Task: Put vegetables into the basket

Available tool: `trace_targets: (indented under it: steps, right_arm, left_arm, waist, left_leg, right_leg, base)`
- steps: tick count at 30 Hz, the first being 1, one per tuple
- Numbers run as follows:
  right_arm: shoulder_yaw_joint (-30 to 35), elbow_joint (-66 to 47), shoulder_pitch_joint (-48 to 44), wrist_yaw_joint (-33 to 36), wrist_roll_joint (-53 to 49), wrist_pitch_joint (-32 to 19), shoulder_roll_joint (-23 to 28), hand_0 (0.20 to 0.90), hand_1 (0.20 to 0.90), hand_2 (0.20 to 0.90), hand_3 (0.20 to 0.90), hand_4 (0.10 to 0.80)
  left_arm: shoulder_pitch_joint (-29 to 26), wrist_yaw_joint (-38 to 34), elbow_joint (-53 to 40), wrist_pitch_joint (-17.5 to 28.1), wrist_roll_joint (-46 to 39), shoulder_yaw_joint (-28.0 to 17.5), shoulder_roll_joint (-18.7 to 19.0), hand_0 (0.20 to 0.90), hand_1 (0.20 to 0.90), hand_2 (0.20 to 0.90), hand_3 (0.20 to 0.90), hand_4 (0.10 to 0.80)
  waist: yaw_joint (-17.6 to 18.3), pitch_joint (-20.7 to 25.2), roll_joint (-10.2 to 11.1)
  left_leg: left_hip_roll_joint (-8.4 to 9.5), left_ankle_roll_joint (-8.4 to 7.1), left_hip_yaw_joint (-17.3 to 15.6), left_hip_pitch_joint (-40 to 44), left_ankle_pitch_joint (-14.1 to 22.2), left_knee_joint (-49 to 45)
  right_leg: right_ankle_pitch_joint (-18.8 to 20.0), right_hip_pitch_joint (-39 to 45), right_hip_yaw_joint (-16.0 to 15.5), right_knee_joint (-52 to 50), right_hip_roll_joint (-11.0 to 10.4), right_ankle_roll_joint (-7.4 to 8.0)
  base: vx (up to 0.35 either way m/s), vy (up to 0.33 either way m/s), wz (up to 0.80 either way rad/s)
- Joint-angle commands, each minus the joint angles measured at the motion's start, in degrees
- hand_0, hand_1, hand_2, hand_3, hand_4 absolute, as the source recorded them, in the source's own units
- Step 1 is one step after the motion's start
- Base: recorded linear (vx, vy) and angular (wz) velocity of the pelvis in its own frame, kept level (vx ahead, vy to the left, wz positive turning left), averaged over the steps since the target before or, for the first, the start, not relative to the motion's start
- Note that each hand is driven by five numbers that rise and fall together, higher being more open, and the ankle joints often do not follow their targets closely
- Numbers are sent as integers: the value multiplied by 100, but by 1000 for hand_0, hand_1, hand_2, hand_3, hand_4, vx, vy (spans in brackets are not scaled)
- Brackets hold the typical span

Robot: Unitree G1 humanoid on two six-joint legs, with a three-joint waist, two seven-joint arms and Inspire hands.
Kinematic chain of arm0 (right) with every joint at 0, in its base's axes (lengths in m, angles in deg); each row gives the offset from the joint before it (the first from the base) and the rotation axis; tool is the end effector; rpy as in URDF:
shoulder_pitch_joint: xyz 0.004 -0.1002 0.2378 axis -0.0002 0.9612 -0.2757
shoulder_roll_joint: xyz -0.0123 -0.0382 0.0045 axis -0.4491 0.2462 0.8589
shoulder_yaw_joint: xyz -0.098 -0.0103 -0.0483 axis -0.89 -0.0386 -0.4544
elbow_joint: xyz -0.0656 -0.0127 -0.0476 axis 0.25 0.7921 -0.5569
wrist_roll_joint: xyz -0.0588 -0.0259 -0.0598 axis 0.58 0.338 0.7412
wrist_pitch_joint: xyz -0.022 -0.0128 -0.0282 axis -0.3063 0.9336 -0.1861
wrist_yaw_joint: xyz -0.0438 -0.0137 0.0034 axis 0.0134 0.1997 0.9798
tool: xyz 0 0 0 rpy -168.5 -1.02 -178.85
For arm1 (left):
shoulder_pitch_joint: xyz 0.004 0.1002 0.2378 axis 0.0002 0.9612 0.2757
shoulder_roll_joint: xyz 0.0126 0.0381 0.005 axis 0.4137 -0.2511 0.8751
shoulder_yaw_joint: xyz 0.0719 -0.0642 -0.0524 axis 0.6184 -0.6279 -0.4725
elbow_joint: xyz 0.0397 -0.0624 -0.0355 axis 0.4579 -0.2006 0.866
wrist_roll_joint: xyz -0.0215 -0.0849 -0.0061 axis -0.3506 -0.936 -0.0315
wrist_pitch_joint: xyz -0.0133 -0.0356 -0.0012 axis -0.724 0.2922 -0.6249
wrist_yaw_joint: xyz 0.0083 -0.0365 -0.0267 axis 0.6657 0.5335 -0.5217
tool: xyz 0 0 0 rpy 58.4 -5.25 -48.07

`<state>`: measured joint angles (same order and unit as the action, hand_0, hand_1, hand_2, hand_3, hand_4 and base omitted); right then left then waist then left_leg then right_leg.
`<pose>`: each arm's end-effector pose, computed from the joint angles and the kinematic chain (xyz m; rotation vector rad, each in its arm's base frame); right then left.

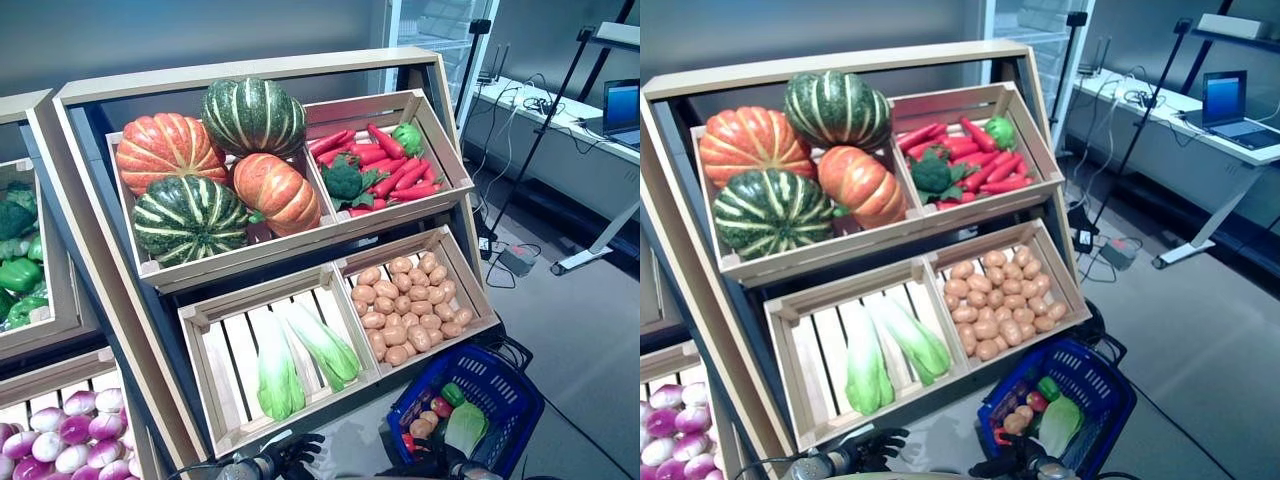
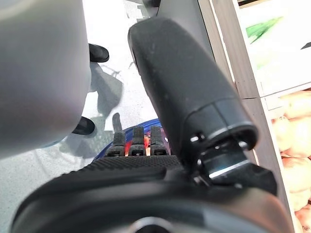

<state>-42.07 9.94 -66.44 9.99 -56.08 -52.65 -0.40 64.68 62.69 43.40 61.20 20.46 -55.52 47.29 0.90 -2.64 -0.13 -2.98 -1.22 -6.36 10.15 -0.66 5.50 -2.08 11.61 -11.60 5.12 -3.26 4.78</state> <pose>0.0857 -0.1915 -0.1120 -0.0558 1.2042 0.1085 0.0850 0.2010 -0.1045 0.3766 0.9779 -0.5810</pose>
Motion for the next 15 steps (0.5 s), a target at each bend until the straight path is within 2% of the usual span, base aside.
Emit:
trace_targets:
  steps: [1,4,6,8,9,10,13,15]
  right_arm:
    - [-239,356,-295,25,167,-174,-64,900,900,900,900,800]
    - [-268,363,-294,28,175,-176,-61,900,900,900,900,800]
    - [-287,372,-336,31,161,-171,-55,900,900,900,900,800]
    - [-295,384,-356,42,151,-188,-52,900,900,900,900,800]
    - [-280,369,-350,40,139,-195,-50,900,900,900,900,800]
    - [-261,340,-338,34,133,-190,-42,900,900,900,900,800]
    - [-195,177,-306,42,66,-97,47,900,900,900,900,800]
    - [-147,129,-310,55,81,-53,88,900,900,900,900,800]
  left_arm:
    - [-573,-19,116,378,63,144,-467,900,900,900,900,800]
    - [-590,2,81,490,227,207,-447,900,900,900,900,800]
    - [-648,88,7,731,122,340,-422,900,900,900,900,800]
    - [-664,564,-54,778,-668,341,-411,900,900,900,900,800]
    - [-659,945,-188,832,-1350,202,-426,900,900,900,900,800]
    - [-653,1171,-373,874,-1655,87,-415,900,900,900,900,800]
    - [-550,2103,-1371,785,-2762,-169,-236,900,900,900,900,800]
    - [-489,2407,-1884,674,-3215,-213,-141,900,900,900,900,800]
  waist:
    - [11,-299,8]
    - [10,-306,6]
    - [18,-325,3]
    - [27,-331,-3]
    - [25,-332,-7]
    - [19,-337,-7]
    - [-25,-383,-26]
    - [-46,-421,-55]
  left_leg:
    - [216,306,-78,144,670,-50]
    - [214,301,-88,158,671,-50]
    - [211,298,-100,143,669,-50]
    - [212,288,-96,140,666,-50]
    - [217,288,-90,147,676,-50]
    - [221,290,-87,153,682,-50]
    - [218,281,-92,134,674,-50]
    - [209,274,-99,106,653,-50]
  right_leg:
    - [-184,53,77,-12,154,-326]
    - [-188,65,69,-12,147,-321]
    - [-179,50,75,-12,146,-313]
    - [-174,49,83,-12,147,-312]
    - [-180,54,87,-12,147,-309]
    - [-183,58,88,-12,147,-308]
    - [-167,36,71,-12,138,-318]
    - [-148,9,50,-12,129,-323]
  base:
    - [0,0,0]
    - [0,0,0]
    - [0,0,0]
    - [0,0,0]
    - [0,0,0]
    - [0,0,0]
    - [0,0,0]
    - [0,0,0]
